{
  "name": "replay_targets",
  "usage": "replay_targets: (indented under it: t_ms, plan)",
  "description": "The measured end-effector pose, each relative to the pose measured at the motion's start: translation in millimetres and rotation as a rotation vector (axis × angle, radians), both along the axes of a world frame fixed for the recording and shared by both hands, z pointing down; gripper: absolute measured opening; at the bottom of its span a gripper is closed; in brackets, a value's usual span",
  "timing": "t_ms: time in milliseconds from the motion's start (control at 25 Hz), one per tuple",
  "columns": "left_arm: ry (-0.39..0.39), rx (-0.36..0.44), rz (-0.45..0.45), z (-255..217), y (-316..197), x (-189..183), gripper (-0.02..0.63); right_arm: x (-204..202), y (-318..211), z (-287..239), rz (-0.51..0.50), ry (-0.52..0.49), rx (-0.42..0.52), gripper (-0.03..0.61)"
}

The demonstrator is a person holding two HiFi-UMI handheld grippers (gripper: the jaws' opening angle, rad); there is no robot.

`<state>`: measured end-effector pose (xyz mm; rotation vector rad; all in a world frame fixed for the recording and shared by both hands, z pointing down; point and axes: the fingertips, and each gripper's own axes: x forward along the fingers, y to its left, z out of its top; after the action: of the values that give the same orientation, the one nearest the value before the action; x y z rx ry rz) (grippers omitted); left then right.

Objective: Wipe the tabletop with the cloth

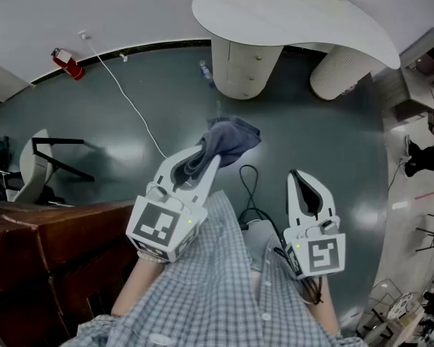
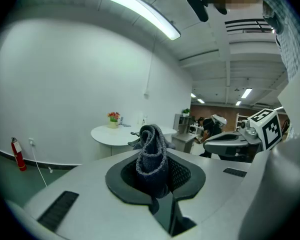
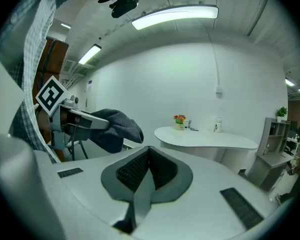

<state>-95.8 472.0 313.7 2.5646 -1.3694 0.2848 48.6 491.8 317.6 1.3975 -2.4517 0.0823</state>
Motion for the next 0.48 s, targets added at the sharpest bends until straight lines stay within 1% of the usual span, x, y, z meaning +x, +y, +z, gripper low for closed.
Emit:
replay_targets:
  t_ms: [80,200,320,480]
  plan:
    - [0.002,0.0,-0.005,-0.6,0.1,-2.9,0.057,-1.1,0.3,-0.4,0.012,0.003,0.0,0.009]
    - [0.007,0.001,-0.01,-1.2,-0.5,-6.8,0.057,-4.5,2.4,-1.3,0.004,-0.014,0.033,0.009]
    - [0.01,0.006,0.004,0.5,1.1,-6.6,0.057,-2.5,7.9,2.6,0.027,0.001,0.016,0.009]
    - [0.012,0.014,0.005,-1.4,3.9,-8.3,0.057,-3.8,14.5,3.9,0.025,0.006,0.016,0.009]
